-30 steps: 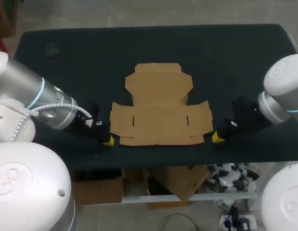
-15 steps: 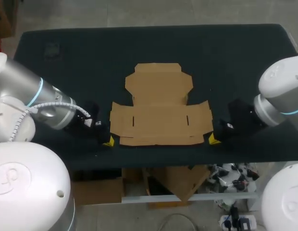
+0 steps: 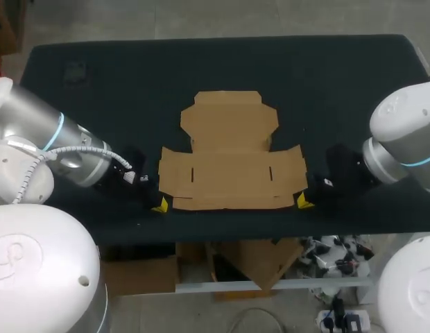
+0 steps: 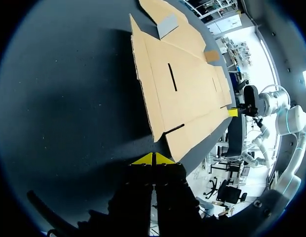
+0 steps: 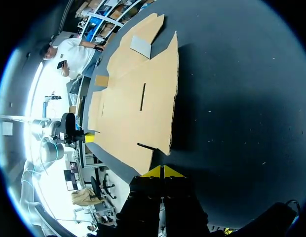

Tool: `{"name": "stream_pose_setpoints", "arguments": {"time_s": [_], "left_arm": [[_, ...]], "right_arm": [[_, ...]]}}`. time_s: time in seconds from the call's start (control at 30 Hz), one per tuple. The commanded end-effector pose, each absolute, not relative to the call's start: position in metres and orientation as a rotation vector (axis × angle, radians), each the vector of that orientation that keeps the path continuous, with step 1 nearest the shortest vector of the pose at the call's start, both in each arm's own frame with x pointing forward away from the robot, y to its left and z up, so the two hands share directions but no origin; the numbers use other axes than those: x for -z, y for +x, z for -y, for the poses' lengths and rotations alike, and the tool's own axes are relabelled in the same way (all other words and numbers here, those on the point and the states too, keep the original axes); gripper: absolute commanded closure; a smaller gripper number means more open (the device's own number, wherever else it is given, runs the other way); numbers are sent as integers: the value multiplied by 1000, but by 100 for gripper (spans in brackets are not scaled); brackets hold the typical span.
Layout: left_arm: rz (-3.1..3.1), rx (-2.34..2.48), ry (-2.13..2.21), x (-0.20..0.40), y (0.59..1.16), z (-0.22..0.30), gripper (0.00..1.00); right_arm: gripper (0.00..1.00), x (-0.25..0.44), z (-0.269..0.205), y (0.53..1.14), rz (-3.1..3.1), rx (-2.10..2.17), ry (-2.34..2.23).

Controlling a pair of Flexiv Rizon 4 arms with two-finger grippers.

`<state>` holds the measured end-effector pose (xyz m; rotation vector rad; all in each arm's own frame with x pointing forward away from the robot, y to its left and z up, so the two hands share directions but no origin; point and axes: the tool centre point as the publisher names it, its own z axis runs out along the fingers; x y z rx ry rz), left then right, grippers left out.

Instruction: Assemble the packaging by folding the flat box into shape, placing the metal phone stand inside, and closing the box properly

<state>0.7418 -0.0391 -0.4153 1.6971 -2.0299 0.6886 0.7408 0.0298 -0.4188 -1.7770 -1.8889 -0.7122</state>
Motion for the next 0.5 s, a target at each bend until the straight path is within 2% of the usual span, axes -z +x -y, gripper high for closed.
{"name": "stream_pose_setpoints", "arguments": {"time_s": [0.03, 0.5], "left_arm": [[2030, -682, 1694, 418, 744, 41, 100], [2027, -665, 1675, 422, 745, 45, 100]], "right_arm": [[100, 422, -31, 741, 1885, 721, -1769], [100, 427, -39, 744, 1870, 717, -1757]]}}
